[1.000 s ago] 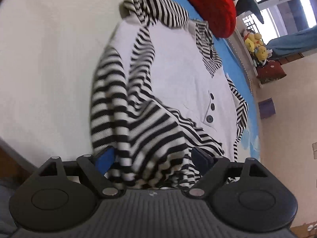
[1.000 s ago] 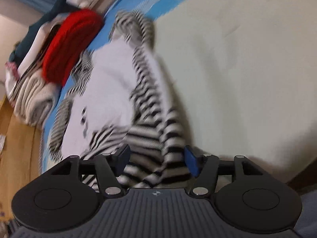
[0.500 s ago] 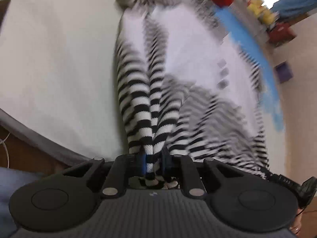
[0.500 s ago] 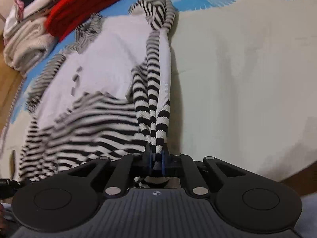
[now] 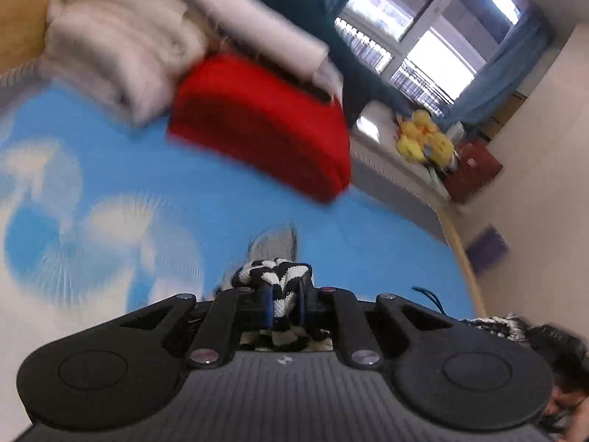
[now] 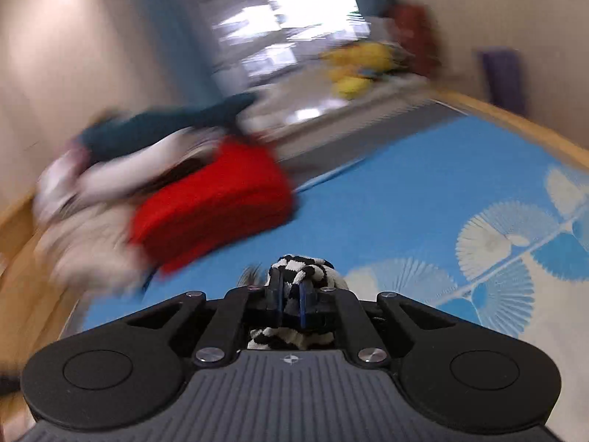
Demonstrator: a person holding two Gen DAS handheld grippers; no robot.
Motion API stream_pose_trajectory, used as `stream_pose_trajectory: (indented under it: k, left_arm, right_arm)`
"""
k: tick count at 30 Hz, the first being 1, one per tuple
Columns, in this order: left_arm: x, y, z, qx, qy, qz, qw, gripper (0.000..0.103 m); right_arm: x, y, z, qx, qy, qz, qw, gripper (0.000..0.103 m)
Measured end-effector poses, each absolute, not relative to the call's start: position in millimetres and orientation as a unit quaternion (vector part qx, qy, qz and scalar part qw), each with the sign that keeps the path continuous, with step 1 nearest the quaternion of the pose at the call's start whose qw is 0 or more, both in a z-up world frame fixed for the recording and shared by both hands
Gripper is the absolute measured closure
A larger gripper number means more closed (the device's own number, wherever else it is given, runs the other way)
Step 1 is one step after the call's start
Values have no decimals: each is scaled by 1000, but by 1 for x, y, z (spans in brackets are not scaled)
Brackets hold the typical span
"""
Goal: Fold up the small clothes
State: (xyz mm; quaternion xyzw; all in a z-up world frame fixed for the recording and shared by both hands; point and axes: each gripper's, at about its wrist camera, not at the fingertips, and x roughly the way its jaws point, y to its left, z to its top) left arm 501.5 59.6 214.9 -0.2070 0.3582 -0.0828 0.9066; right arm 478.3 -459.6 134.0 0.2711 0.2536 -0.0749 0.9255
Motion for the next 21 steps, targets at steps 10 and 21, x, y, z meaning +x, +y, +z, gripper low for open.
stream_pose_trajectory:
  k: [10, 21]
  left_arm:
    - [446, 67, 433, -209, 86, -134, 965, 89]
    - [426, 70, 168, -176, 353, -89, 914, 89]
  right_arm:
    - [442, -458, 374, 210, -66, -50, 974, 96]
    - [380, -460, 174, 201, 125, -60, 970, 96]
